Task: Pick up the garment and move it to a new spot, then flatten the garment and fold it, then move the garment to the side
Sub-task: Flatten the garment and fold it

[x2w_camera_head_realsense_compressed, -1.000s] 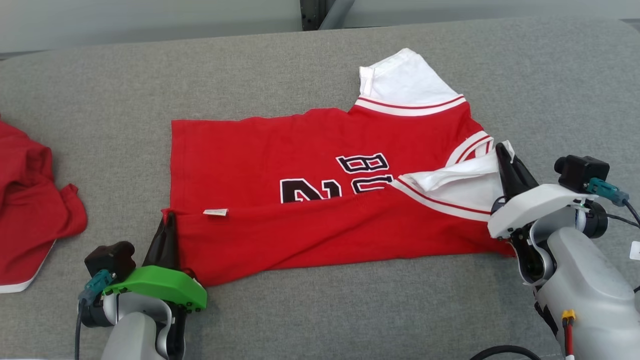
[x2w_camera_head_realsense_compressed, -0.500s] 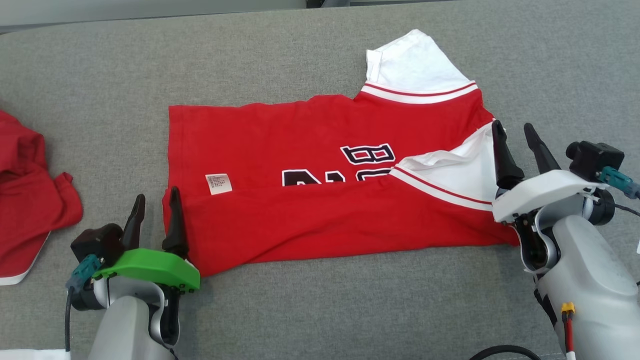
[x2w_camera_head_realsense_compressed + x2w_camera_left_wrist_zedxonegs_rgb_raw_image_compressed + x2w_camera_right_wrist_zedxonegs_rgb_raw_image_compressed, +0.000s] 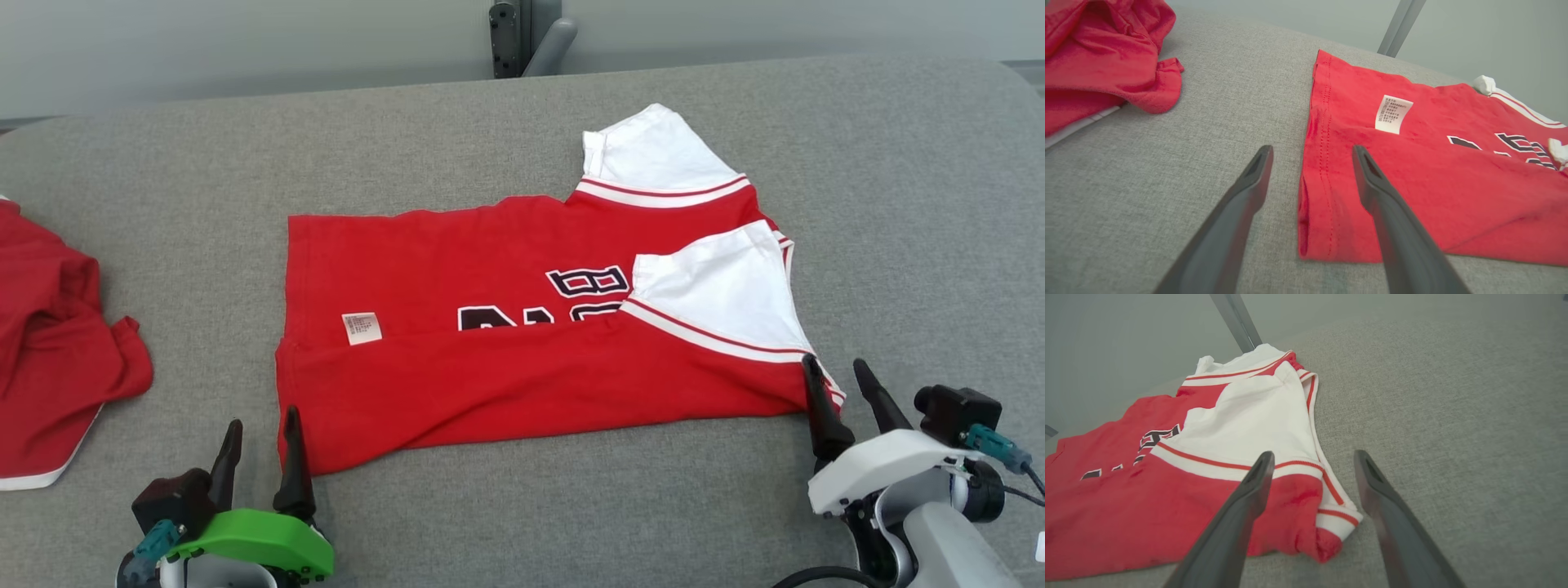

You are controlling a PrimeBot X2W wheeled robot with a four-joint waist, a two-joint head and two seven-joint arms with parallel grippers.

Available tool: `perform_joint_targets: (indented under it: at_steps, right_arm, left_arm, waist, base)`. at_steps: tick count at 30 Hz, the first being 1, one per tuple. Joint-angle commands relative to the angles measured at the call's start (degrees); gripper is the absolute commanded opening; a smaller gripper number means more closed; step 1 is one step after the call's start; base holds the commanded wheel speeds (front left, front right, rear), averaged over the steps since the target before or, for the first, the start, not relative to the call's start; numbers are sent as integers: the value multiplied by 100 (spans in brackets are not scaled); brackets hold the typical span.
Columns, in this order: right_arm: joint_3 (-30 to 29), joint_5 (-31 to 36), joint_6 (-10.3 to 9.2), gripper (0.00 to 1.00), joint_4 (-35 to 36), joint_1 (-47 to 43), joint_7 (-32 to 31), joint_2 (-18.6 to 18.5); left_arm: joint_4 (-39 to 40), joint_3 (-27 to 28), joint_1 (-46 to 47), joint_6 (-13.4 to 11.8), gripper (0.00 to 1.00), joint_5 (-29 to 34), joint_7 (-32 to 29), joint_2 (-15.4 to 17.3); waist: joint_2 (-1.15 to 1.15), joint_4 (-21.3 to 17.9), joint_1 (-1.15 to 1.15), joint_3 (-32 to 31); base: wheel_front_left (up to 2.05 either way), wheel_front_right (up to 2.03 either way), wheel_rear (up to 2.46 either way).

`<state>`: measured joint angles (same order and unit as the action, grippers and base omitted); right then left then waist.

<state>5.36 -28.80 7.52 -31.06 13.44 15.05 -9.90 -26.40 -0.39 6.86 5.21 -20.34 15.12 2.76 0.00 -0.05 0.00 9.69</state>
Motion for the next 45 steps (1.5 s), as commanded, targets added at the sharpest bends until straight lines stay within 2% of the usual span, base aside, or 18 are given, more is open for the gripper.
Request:
perform_joint_targets:
  at_steps: [1,7,15,16,17,18,19,22,29,42,43,44,45]
  right_arm:
    - [26,-19,-6,100,-33,-72,19,-29]
    - [92,-64,-6,100,-340,-139,19,0]
    - [88,-290,-6,100,-932,6,11,124]
    - [121,-330,-7,94,-991,33,3,135]
    - [182,-362,-6,73,-1026,54,1,139]
    - [237,-424,-5,41,-1037,62,-1,148]
    - [283,-474,-4,0,-1025,70,-1,143]
    - [323,-550,-5,0,-902,82,4,47]
    - [293,-595,-5,0,-570,97,12,-127]
    - [417,-647,-5,0,-204,215,12,-157]
    - [420,-645,-5,0,-192,214,12,-160]
    - [426,-649,-5,0,-182,218,12,-161]
    - [431,-652,-5,0,-172,224,12,-164]
  left_arm:
    - [11,-26,-73,-23,100,31,2,25]
    - [58,-169,-187,-80,100,-16,2,27]
    - [22,-235,-198,-30,100,61,2,26]
    - [26,-222,-200,-42,100,59,2,26]
    - [32,-219,-199,-46,100,58,2,26]
    - [37,-216,-198,-50,100,59,2,26]
    - [40,-213,-197,-54,100,57,2,26]
    - [40,-202,-196,-58,100,-20,2,26]
    - [-168,-286,-105,132,100,-377,2,25]
    - [-575,-295,204,226,100,-585,2,26]
    - [-620,-300,213,230,67,-615,1,26]
    - [-640,-304,228,229,39,-630,0,26]
    - [-641,-316,246,225,3,-655,-2,25]
  waist:
    - [0,-39,0,-72]
    - [0,-17,0,-70]
    - [0,116,0,-50]
    - [0,127,0,-48]
    - [0,139,0,-44]
    - [0,147,0,-41]
    - [0,151,0,-37]
    - [0,147,0,-36]
    - [0,61,0,6]
    - [0,-77,0,251]
    - [0,-86,0,264]
    - [0,-95,0,275]
    - [0,-101,0,285]
  base:
    - [0,0,0]
    - [0,0,0]
    - [0,0,0]
    - [0,0,0]
    - [0,0,0]
    - [0,0,0]
    - [0,0,0]
    - [0,0,0]
    - [0,0,0]
    - [0,0,0]
    - [0,0,0]
    - [0,0,0]
    - [0,0,0]
